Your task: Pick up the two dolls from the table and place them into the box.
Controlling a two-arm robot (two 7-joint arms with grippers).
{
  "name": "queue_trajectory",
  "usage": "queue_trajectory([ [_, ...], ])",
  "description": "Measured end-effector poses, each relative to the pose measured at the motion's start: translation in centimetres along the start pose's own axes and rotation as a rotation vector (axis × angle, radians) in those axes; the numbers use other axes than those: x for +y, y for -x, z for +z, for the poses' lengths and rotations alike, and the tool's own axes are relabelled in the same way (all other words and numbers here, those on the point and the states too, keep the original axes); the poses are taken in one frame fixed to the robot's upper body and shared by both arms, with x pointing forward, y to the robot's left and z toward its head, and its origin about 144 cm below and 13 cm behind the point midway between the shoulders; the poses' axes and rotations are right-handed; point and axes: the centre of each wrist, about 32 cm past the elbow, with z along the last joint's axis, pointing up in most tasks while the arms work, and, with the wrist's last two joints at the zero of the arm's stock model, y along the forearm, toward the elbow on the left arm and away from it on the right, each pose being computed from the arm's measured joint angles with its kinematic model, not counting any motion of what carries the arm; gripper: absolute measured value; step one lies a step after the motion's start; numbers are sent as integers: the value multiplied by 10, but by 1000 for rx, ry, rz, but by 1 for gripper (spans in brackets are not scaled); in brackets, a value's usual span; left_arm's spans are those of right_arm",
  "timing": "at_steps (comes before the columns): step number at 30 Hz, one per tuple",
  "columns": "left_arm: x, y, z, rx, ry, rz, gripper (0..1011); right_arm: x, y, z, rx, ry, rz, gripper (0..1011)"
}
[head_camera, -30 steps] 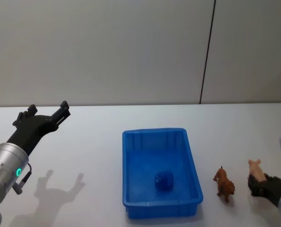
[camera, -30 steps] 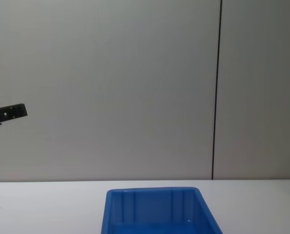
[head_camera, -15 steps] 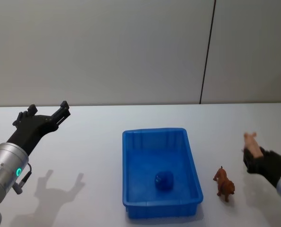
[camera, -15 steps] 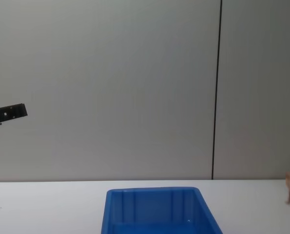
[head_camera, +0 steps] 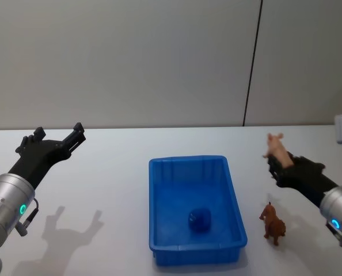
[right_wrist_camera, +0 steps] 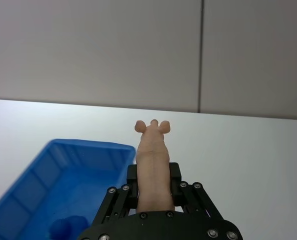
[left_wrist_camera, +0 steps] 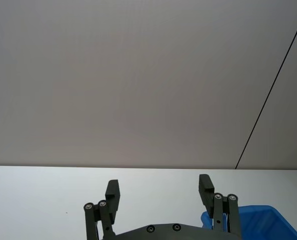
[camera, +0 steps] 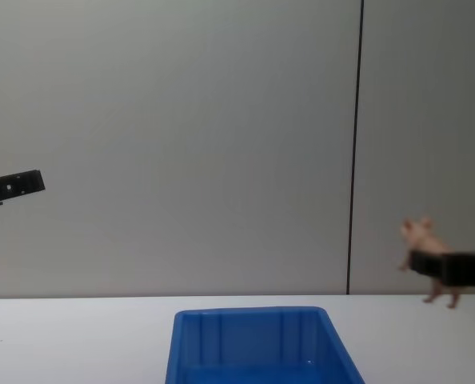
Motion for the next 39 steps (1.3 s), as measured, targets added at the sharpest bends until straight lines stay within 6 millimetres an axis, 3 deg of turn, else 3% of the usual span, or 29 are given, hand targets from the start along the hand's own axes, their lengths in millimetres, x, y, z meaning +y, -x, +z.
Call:
queue_trajectory([
  [23,0,0,0,0,0,0,1001,38,22,29,89,121,351,372],
  [27,0,0,0,0,0,0,1001,47,26,32,97,163,400,536],
  [39,0,0,0,0,0,0,1001,59,33,37,108,218,465,876],
])
